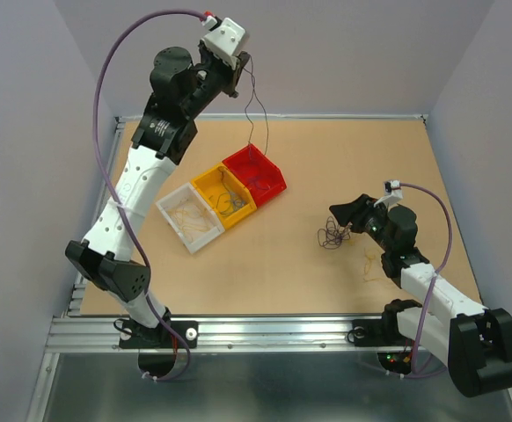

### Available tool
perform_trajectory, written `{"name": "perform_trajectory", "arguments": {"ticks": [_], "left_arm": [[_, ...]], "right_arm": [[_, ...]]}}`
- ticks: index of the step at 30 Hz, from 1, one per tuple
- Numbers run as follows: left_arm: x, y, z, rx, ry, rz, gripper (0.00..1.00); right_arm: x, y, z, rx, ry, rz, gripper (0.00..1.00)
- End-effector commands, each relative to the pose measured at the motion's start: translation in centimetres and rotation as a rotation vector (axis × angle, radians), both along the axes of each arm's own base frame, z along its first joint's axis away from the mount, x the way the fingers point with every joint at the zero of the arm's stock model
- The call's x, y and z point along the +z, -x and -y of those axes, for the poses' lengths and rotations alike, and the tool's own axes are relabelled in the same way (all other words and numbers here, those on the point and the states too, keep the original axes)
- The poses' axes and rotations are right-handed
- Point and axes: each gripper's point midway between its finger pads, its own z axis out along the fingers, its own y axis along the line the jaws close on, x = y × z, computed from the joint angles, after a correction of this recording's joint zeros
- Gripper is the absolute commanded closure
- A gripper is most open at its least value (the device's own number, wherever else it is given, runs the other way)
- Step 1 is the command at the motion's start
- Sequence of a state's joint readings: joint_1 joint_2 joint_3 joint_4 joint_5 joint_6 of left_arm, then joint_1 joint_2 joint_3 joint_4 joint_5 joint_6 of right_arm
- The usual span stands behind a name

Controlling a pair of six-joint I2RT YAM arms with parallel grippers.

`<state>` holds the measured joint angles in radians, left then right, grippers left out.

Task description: Untangle the cables

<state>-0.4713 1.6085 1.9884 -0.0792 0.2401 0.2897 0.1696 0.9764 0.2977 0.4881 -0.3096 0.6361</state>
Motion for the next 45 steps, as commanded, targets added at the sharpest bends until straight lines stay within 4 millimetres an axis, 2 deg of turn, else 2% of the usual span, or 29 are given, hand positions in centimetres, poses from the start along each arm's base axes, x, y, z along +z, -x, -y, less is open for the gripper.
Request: {"name": "perform_trajectory", "arguments": {"ticks": [1, 4, 7, 9, 11, 15, 16, 19, 23, 26, 30, 33, 35, 39, 41, 42, 43, 45], "left_arm": [[-2.4, -1.1, 1.4, -0.027, -0.009, -0.040, 1.00], [-4.7, -2.0, 1.4, -0.008, -0.038, -0.066, 1.00], [-5.0, -2.4, 1.1, 0.018, -0.041, -0.060, 1.00], [-3.8, -2.3, 0.7, 0.035, -0.031, -0.040, 1.00], [0.0, -1.1, 0.1, 0.035, 0.006, 0.019, 1.00], [3.7, 0.6, -0.7, 0.035, 0.039, 0.063, 1.00], [5.5, 1.5, -1.3, 0.041, 0.060, 0.099, 1.00], [8.1, 2.9, -2.3, 0.052, 0.087, 0.165, 1.00], [10.6, 3.4, -2.7, 0.064, 0.134, 0.233, 1.00], [10.8, 2.5, -1.8, 0.047, 0.151, 0.225, 1.00], [9.3, 0.9, -0.5, 0.040, 0.142, 0.196, 1.00], [8.6, 0.5, -0.2, 0.033, 0.144, 0.179, 1.00], [7.3, 0.0, 0.3, 0.019, 0.134, 0.150, 1.00], [4.2, -0.8, 1.3, 0.000, 0.099, 0.087, 1.00], [0.7, -1.7, 1.8, -0.001, 0.061, 0.021, 1.00], [0.3, -1.8, 1.8, 0.000, 0.059, 0.026, 1.00], [-2.1, -2.3, 1.8, 0.010, 0.027, -0.011, 1.00], [-3.9, -2.7, 1.6, 0.033, 0.017, -0.018, 1.00]], "right_arm": [[1.0, 0.2, -0.3, 0.017, -0.017, 0.055, 0.39], [1.0, 0.1, -0.2, 0.014, -0.017, 0.055, 0.39], [1.0, 0.1, -0.2, 0.015, -0.017, 0.053, 0.39], [0.9, 0.1, -0.2, 0.015, -0.016, 0.050, 0.39], [0.9, 0.1, -0.2, 0.016, -0.015, 0.053, 0.39], [1.0, 0.1, -0.2, 0.014, -0.015, 0.054, 0.39], [0.9, 0.1, -0.2, 0.014, -0.015, 0.053, 0.39], [0.9, 0.1, -0.3, 0.017, -0.017, 0.050, 0.39], [0.5, 0.0, -0.3, 0.018, -0.015, 0.040, 0.39], [0.5, 0.0, -0.3, 0.017, -0.015, 0.040, 0.39], [0.5, 0.0, -0.3, 0.018, -0.016, 0.039, 0.39], [0.6, 0.1, -0.4, 0.024, -0.021, 0.040, 0.39], [0.7, 0.1, -0.5, 0.026, -0.023, 0.043, 0.39], [0.8, 0.2, -0.5, 0.026, -0.025, 0.048, 0.39], [0.9, 0.2, -0.4, 0.026, -0.026, 0.052, 0.39], [1.0, 0.3, -0.5, 0.028, -0.027, 0.052, 0.39], [1.0, 0.3, -0.5, 0.028, -0.028, 0.055, 0.39], [1.0, 0.3, -0.4, 0.026, -0.028, 0.055, 0.39]]}}
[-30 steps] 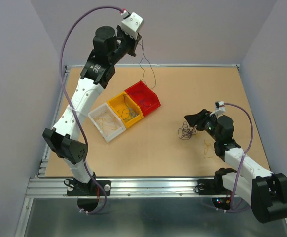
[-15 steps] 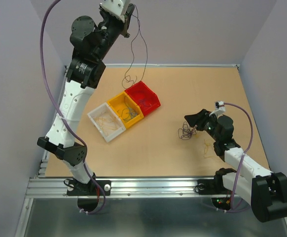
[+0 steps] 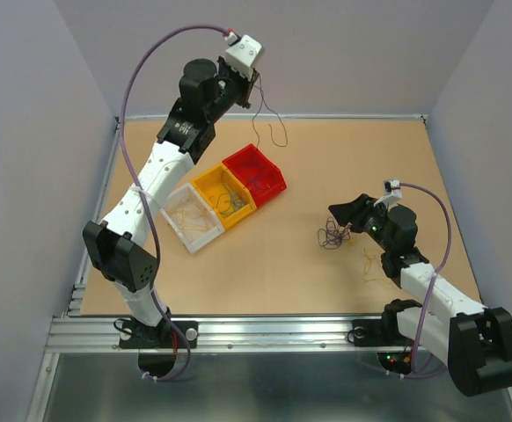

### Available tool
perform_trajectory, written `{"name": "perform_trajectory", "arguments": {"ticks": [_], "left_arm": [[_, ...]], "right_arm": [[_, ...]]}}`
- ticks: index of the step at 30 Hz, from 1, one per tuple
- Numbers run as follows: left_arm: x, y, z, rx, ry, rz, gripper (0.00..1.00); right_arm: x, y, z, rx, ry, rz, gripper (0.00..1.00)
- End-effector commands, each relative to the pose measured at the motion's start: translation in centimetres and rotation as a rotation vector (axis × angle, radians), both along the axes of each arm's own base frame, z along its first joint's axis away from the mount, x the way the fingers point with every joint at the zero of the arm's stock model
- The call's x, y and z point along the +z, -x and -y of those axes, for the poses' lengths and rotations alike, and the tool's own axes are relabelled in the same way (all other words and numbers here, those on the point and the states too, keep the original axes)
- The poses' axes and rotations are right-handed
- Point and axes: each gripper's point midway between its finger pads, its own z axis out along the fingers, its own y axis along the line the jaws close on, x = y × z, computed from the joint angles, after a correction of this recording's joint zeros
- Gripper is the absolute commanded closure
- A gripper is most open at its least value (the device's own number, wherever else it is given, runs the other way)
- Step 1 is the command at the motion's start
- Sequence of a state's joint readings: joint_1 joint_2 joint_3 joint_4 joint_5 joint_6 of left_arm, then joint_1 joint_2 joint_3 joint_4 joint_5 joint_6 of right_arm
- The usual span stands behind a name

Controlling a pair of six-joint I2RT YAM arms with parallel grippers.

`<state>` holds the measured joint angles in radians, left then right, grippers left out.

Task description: Untangle the cables

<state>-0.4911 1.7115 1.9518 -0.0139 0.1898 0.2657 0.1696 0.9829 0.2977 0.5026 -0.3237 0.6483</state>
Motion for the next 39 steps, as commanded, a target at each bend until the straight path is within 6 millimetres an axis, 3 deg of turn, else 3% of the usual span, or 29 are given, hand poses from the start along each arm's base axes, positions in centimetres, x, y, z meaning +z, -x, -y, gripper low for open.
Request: {"name": "perform_trajectory", "arguments": {"ticks": [1, 3, 4, 10, 20, 23, 27, 37, 39], "left_arm": [[-1.4, 1.1, -1.0, 0.019, -0.006, 0.036, 1.00], [-2.4, 0.9, -1.7, 0.052, 0.004, 0.054, 1.00], [-4.9, 0.8, -1.9, 0.053, -0.015, 0.023, 1.00], [-5.2, 2.2, -3.5, 0.047, 0.013, 0.040, 1.00], [2.5, 4.7, -6.1, 0.050, 0.125, 0.180, 1.00], [2.9, 5.0, -6.3, 0.044, 0.141, 0.185, 1.00], [2.0, 4.9, -6.3, 0.045, 0.142, 0.188, 1.00], [-2.6, 2.7, -7.0, 0.068, 0.080, 0.120, 1.00], [-4.3, 2.4, -7.1, 0.079, 0.062, 0.109, 1.00]], "right_arm": [[0.8, 0.3, -0.2, 0.016, -0.013, 0.051, 0.39], [0.8, 0.3, -0.2, 0.017, -0.014, 0.051, 0.39], [0.9, 0.3, -0.2, 0.019, -0.014, 0.053, 0.39], [0.7, 0.2, -0.2, 0.014, -0.011, 0.049, 0.39], [0.5, 0.1, -0.4, 0.026, -0.007, 0.039, 0.39], [0.4, 0.2, -0.4, 0.030, -0.007, 0.038, 0.39], [0.6, 0.2, -0.5, 0.035, -0.009, 0.042, 0.39], [0.5, 0.2, -0.5, 0.039, -0.011, 0.036, 0.39], [0.5, 0.3, -0.6, 0.040, -0.011, 0.038, 0.39]]}}
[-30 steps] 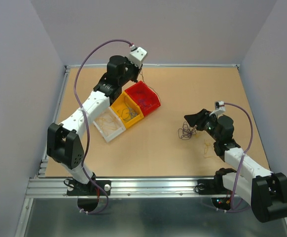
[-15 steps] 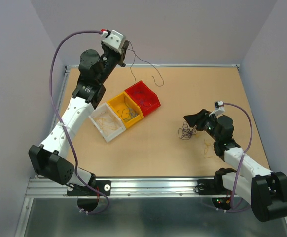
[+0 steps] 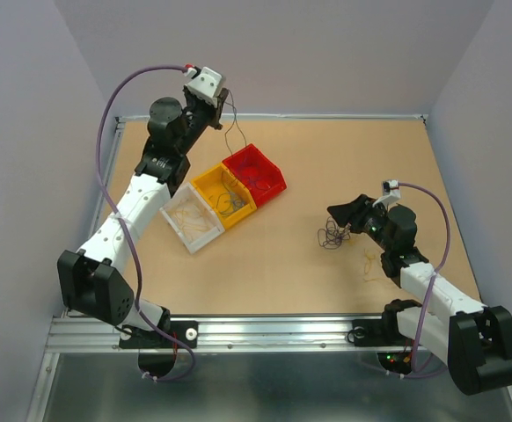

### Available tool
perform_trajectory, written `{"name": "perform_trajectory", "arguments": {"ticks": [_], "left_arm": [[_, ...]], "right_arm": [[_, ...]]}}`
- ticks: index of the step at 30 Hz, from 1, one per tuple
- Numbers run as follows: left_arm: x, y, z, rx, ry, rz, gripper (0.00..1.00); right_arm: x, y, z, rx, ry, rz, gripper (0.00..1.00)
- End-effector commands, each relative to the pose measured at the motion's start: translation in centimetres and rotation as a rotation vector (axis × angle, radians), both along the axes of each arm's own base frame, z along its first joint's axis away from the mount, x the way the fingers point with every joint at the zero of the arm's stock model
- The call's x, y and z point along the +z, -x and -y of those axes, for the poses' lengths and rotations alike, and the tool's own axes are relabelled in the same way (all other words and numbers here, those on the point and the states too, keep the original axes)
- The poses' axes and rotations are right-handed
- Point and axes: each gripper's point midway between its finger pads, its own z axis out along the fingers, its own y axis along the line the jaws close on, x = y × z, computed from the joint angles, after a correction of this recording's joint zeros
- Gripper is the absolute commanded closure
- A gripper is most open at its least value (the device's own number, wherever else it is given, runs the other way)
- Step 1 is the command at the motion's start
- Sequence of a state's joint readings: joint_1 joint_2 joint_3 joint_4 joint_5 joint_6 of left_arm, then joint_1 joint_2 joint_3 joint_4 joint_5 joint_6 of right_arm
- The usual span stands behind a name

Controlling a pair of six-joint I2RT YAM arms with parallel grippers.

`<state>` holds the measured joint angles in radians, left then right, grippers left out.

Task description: Untangle the cables

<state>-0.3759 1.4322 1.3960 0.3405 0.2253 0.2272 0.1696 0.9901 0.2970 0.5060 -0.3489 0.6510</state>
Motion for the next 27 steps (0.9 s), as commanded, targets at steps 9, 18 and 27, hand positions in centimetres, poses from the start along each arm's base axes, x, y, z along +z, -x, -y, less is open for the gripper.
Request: {"name": "perform_trajectory", "arguments": {"ticks": [9, 18, 27], "left_arm": [[-6.7, -2.6, 1.3, -0.041, -0.066, -0.073, 1.00], [-6.5, -5.5, 1.0, 0.041, -0.044, -0.122, 1.00], [2.8, -4.0, 1.3, -0.002, 0.028, -0.031, 1.00]], "right_arm": [[0.6, 0.0, -0.3, 0.022, -0.008, 0.044, 0.39], [0.6, 0.1, -0.7, 0.047, -0.016, 0.042, 0.39], [0.3, 0.1, -0.8, 0.049, -0.012, 0.038, 0.39]]}}
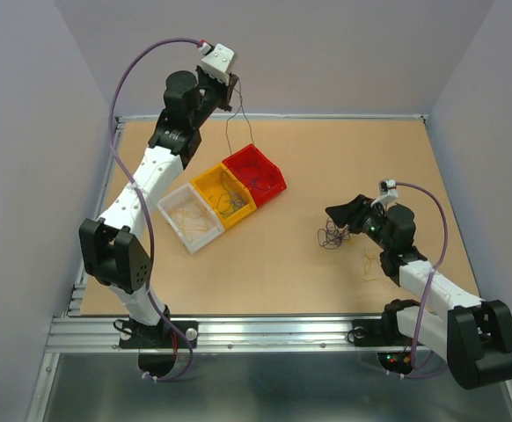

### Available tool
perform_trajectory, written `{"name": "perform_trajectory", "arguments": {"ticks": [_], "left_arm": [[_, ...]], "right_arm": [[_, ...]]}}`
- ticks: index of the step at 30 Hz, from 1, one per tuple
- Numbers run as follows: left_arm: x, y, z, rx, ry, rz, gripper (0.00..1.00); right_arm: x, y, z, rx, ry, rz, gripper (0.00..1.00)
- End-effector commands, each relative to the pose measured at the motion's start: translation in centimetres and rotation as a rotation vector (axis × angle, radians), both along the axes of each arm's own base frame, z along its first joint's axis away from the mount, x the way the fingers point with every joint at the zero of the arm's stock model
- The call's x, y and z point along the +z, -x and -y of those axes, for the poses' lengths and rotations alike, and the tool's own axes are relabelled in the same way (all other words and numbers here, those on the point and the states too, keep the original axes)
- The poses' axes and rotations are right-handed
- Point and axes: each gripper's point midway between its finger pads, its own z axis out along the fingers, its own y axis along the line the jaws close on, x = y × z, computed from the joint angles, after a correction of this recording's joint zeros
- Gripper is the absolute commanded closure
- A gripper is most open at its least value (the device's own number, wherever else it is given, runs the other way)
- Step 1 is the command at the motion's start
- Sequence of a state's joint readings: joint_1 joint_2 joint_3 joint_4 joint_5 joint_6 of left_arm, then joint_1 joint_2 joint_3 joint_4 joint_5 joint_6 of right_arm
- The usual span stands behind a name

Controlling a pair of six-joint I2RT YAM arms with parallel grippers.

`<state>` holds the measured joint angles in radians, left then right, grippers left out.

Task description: Untangle the cables

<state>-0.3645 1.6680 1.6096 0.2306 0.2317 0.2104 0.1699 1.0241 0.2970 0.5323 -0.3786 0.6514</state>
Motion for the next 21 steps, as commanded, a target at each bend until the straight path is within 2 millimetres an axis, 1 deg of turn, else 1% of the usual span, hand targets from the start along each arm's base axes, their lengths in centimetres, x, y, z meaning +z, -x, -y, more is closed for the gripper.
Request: {"name": "perform_trajectory", "arguments": {"ticks": [1, 3, 5, 6, 9, 12, 13, 15, 16, 18, 20, 21], "left_arm": [[7.0, 1.7, -0.6, 0.003, 0.066, 0.108, 1.00], [6.9, 1.5, -0.6, 0.006, 0.069, 0.102, 1.00], [5.7, 1.1, -0.3, -0.005, 0.060, 0.081, 1.00], [5.6, 1.1, -0.2, -0.011, 0.060, 0.080, 1.00], [3.7, 0.3, 0.1, -0.009, 0.047, 0.052, 1.00], [3.2, -0.3, 0.0, 0.010, 0.041, 0.044, 1.00], [3.4, -0.4, -0.1, 0.018, 0.041, 0.045, 1.00], [4.4, -0.3, -0.3, 0.027, 0.044, 0.054, 1.00], [5.9, -0.1, -0.4, 0.027, 0.053, 0.079, 1.00], [7.0, 0.3, -0.6, 0.027, 0.053, 0.081, 1.00], [9.4, 1.3, -0.8, 0.022, 0.067, 0.116, 1.00], [9.8, 1.7, -1.0, 0.018, 0.066, 0.120, 1.00]], "right_arm": [[0.8, 0.1, -0.4, 0.021, -0.009, 0.049, 0.39], [0.9, 0.1, -0.4, 0.020, -0.011, 0.050, 0.39], [0.8, 0.1, -0.4, 0.022, -0.011, 0.048, 0.39], [0.9, 0.1, -0.4, 0.023, -0.011, 0.050, 0.39], [0.8, 0.1, -0.4, 0.023, -0.010, 0.047, 0.39], [0.7, 0.1, -0.4, 0.023, -0.012, 0.044, 0.39], [0.7, 0.1, -0.4, 0.023, -0.011, 0.043, 0.39], [0.8, 0.1, -0.4, 0.022, -0.010, 0.047, 0.39], [0.8, 0.1, -0.5, 0.025, -0.011, 0.047, 0.39], [0.8, 0.2, -0.4, 0.025, -0.011, 0.047, 0.39], [0.9, 0.1, -0.4, 0.023, -0.012, 0.049, 0.39], [0.9, 0.2, -0.4, 0.025, -0.013, 0.049, 0.39]]}}
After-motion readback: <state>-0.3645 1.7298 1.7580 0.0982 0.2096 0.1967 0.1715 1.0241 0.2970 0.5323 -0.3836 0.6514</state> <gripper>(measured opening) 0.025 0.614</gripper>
